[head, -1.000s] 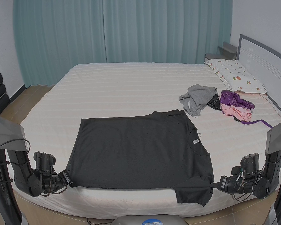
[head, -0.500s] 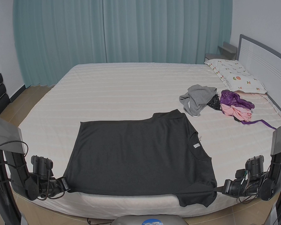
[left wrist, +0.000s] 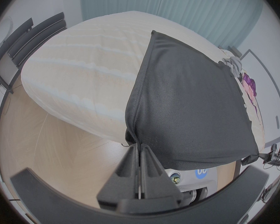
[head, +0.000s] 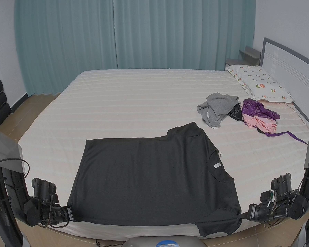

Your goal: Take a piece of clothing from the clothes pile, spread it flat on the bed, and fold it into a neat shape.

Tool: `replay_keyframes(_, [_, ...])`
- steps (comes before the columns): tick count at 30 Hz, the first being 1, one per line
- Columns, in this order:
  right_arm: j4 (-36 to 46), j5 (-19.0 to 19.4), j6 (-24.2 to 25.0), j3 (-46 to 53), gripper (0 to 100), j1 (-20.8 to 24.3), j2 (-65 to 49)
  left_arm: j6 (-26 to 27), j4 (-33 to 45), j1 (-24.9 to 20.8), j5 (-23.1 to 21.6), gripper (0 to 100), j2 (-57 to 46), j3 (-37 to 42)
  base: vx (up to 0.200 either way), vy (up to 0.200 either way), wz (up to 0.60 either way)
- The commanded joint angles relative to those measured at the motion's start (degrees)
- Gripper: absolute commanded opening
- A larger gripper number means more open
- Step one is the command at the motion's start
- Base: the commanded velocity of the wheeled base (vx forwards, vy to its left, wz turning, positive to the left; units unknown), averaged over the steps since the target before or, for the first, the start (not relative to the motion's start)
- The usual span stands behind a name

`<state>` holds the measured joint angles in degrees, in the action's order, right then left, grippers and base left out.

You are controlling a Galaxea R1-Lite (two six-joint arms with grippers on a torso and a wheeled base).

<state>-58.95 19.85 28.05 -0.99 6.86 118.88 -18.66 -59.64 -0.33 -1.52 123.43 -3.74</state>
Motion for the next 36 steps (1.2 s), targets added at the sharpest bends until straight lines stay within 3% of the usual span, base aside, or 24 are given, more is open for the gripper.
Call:
replay_keyframes(1, [3.0,-0.2,-1.3,1.0,0,0.1,-3.7,0.9,0.3,-0.2,0.0,0,-0.3,1.5,0.0,0.0,0.0])
replay_keyframes(12, [12.0,-0.4,-3.8,1.0,0,0.4,-10.2,5.7,4.0,-0.2,0.1,0,-3.2,3.7,0.0,0.0,0.0])
replay_keyframes(16, [15.4,-0.4,-5.6,1.0,0,0.3,-12.8,9.3,10.2,-0.2,0.1,0,-6.6,3.7,0.0,0.0,0.0])
replay_keyframes(23, [16.1,-0.4,-7.0,1.0,0,0.0,-14.8,9.2,10.5,0.1,0.3,0,-7.3,2.8,0.0,0.0,0.0])
replay_keyframes(25, [15.5,-0.3,-6.3,0.5,0,-0.2,-16.1,8.3,10.0,0.2,0.2,0,-7.9,1.1,0.0,0.0,0.0])
replay_keyframes(32, [14.0,-0.5,-6.3,-5.2,0,-1.5,-15.7,-3.3,9.4,0.1,0.6,0,-10.3,-5.8,0.0,0.0,0.0])
replay_keyframes(36, [13.9,-0.6,-5.8,-8.6,0,-1.5,-14.9,-5.6,9.4,0.2,0.7,0,-11.2,-7.9,0.0,0.0,0.0])
